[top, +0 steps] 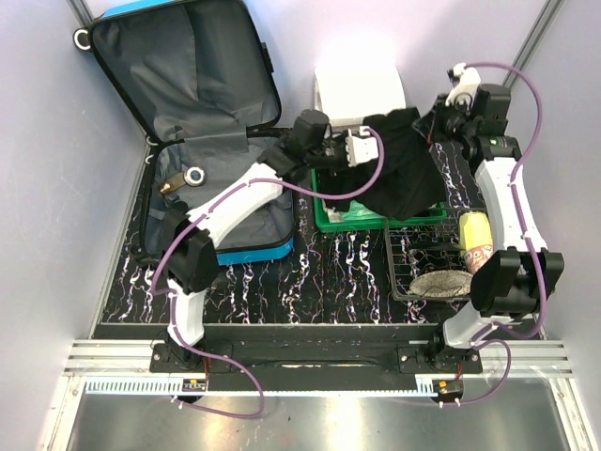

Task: Open, take out, and arrange the luggage

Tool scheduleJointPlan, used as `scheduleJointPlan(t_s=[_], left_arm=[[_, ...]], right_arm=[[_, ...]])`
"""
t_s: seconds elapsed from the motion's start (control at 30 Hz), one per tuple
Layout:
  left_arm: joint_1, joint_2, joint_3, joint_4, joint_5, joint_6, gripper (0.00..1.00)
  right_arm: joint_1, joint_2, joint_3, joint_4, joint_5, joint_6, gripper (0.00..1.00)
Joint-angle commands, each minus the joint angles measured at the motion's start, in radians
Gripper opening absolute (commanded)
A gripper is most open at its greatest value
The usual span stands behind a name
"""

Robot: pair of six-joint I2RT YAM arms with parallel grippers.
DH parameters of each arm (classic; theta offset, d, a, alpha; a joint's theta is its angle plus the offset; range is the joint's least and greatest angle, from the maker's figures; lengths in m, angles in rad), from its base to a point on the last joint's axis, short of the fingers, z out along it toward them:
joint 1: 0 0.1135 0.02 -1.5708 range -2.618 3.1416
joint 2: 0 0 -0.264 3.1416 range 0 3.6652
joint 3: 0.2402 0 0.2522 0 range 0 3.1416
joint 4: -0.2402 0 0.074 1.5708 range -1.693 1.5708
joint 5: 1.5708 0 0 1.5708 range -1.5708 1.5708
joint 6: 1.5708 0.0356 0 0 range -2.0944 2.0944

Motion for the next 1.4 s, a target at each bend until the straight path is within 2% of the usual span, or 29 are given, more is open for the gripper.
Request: scheduleJointPlan(t_s=[0.0, 0.1, 0.17, 0.2, 0.3, 0.37, 0.43, 0.5, 0.57, 0.7, 0.87, 1.03, 1.13, 1.23, 1.3, 1.37], left_arm=[[-0.019, 0.046, -0.007, 0.025, -0.005, 0.026, 0.14], [-0.027, 0.068, -0.005, -0.046, -0.035, 0.048, 0.34], [-0.026, 0.058, 0.006, -0.086, -0.046, 0.035, 0.43], [-0.027, 0.052, 0.018, -0.132, -0.057, 0.032, 0.55], [-0.020, -0.001, 0.020, -0.207, -0.058, 0.000, 0.74], [-0.003, -0.035, 0.023, -0.241, -0.060, -0.060, 0.93], [0.017, -0.075, 0.058, -0.331, -0.025, -0.122, 0.99], [0.071, -0.096, 0.094, -0.426, 0.052, -0.170, 0.99], [0.132, -0.129, 0.100, -0.474, 0.096, -0.213, 0.99], [0.236, -0.182, 0.057, -0.544, 0.149, -0.236, 0.99], [0.381, -0.224, -0.010, -0.571, 0.178, -0.261, 0.99], [0.453, -0.261, -0.076, -0.569, 0.184, -0.270, 0.99], [0.471, -0.277, -0.099, -0.560, 0.190, -0.275, 0.99], [0.474, -0.297, -0.121, -0.557, 0.193, -0.273, 0.99], [0.474, -0.305, -0.145, -0.539, 0.192, -0.272, 0.99], [0.474, -0.310, -0.158, -0.531, 0.190, -0.270, 0.99]], right_arm=[[-0.093, 0.015, -0.155, 0.039, 0.103, -0.117, 0.00], [-0.131, 0.058, -0.200, 0.032, 0.106, -0.155, 0.00], [-0.141, 0.075, -0.203, 0.022, 0.100, -0.181, 0.00], [-0.147, 0.084, -0.203, 0.012, 0.111, -0.188, 0.00], [-0.159, 0.093, -0.192, -0.017, 0.112, -0.192, 0.00], [-0.167, 0.098, -0.174, -0.031, 0.114, -0.189, 0.00], [-0.171, 0.108, -0.140, -0.053, 0.111, -0.171, 0.01], [-0.171, 0.121, -0.111, -0.071, 0.097, -0.159, 0.23], [-0.171, 0.130, -0.056, -0.093, 0.080, -0.134, 0.54], [-0.171, 0.139, 0.032, -0.149, 0.042, -0.105, 0.77], [-0.152, 0.119, 0.136, -0.206, -0.059, -0.122, 0.84], [0.026, 0.070, 0.124, -0.332, -0.102, -0.290, 0.83], [0.103, 0.084, 0.074, -0.372, -0.098, -0.310, 0.79], [0.123, 0.153, 0.067, -0.383, -0.046, -0.344, 0.79], [0.123, 0.234, 0.081, -0.329, 0.014, -0.359, 0.81], [0.123, 0.309, 0.156, -0.321, 0.048, -0.402, 0.82]])
